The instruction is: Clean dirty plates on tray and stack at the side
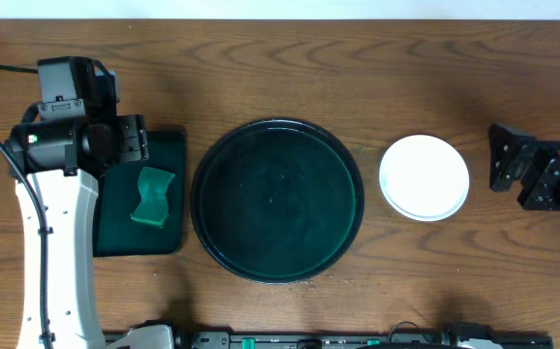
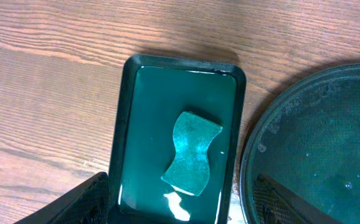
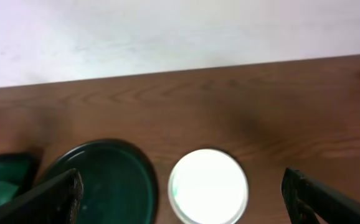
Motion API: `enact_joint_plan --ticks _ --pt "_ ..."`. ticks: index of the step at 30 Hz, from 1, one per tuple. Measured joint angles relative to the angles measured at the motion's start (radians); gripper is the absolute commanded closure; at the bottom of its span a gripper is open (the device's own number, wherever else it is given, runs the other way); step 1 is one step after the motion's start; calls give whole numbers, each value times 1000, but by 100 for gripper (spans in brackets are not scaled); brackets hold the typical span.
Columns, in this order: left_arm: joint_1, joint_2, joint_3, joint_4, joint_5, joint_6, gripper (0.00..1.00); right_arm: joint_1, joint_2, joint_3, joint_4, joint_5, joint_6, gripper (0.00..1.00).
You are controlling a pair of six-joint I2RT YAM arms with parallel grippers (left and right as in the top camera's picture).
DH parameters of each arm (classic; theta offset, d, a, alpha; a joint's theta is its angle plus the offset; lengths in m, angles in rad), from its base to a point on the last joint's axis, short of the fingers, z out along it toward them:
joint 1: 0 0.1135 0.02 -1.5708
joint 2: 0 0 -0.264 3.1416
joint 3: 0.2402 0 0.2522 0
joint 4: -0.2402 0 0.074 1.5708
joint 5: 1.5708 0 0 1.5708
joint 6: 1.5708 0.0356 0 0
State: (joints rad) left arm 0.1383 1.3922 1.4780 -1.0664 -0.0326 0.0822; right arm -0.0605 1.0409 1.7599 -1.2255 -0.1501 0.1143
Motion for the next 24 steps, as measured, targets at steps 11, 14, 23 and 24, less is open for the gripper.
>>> enact_joint_plan --ticks 11,14,23,24 --pt "0 0 0 0 0 0 26 0 -259 -473 437 75 -72 1" --pt "0 0 0 0 0 0 26 0 -399 -702 601 76 -79 1" --pt "0 0 0 0 0 0 26 0 -740 -1340 1038 74 -82 1" --pt "0 0 0 0 0 0 26 0 -772 -1398 1085 72 -82 1"
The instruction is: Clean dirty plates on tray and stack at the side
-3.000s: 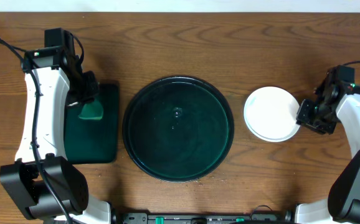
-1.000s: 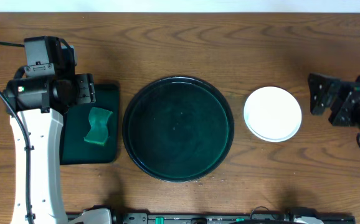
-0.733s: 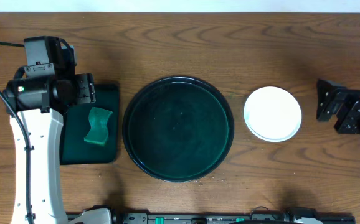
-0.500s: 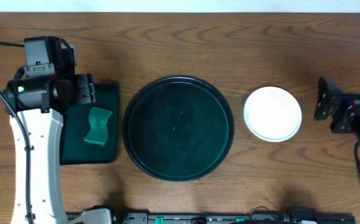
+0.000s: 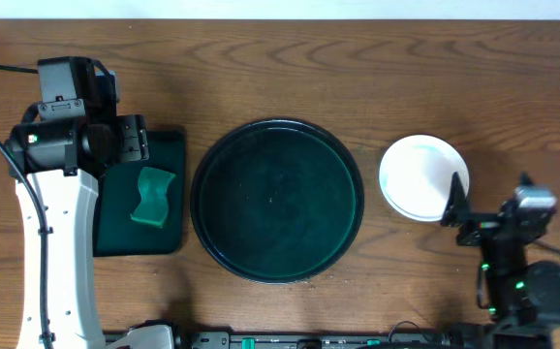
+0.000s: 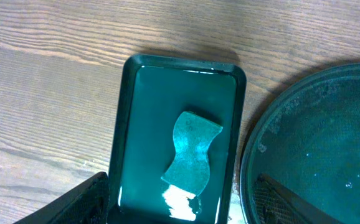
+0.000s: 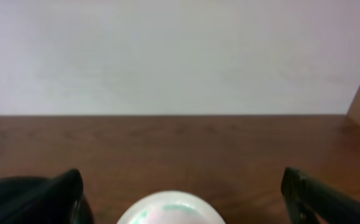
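A white plate point(image 5: 420, 174) lies on the wood to the right of the round dark green tray point(image 5: 277, 200); the round tray holds nothing. In the right wrist view the plate point(image 7: 170, 210) shows faint green marks near its rim. My right gripper point(image 5: 488, 199) stands open just near-right of the plate, clear of it, with the plate low between its fingers point(image 7: 61, 193). My left gripper point(image 6: 180, 214) hangs open above a small rectangular green tray point(image 5: 169, 145). A green sponge point(image 5: 152, 197) lies in that tray, and the sponge point(image 6: 192, 152) sits untouched between the fingers.
The rectangular tray point(image 6: 127, 124) holds a shallow film of liquid that glints below the sponge. The table's far edge meets a pale wall point(image 7: 180, 56). Bare wood point(image 5: 435, 281) lies in front of the plate and round tray.
My right arm has moved from the table's right edge to the near right, and its open gripper now faces the far wall with the plate close in front. The left arm, sponge and plate have not moved.
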Motion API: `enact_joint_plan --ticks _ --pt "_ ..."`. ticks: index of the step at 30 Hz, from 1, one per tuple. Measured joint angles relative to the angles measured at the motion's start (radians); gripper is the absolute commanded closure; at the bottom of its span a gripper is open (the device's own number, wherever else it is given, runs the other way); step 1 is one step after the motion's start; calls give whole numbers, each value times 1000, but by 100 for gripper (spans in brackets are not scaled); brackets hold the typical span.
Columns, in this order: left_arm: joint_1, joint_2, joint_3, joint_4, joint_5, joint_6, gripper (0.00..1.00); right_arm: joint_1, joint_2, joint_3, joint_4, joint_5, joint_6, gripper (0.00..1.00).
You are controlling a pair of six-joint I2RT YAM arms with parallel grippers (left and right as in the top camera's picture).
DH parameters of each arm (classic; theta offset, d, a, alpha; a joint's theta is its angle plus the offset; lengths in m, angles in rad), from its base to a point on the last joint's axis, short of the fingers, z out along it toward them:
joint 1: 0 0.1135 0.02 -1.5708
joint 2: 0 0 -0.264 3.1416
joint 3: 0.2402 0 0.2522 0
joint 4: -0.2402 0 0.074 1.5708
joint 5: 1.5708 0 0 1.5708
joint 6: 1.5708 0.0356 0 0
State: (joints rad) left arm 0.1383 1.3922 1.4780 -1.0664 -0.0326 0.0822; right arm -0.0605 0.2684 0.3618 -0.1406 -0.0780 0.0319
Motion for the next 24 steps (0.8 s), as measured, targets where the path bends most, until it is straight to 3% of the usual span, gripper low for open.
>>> enact_joint_plan --ticks 5,10,16,24 --pt "0 0 0 0 0 0 26 0 -144 -216 156 -12 10 1" --pt "0 0 0 0 0 0 26 0 -229 -325 176 -19 37 1" --pt "0 0 0 0 0 0 26 0 -254 -354 77 -19 51 1" --pt "0 0 0 0 0 0 26 0 -255 -355 77 -19 56 1"
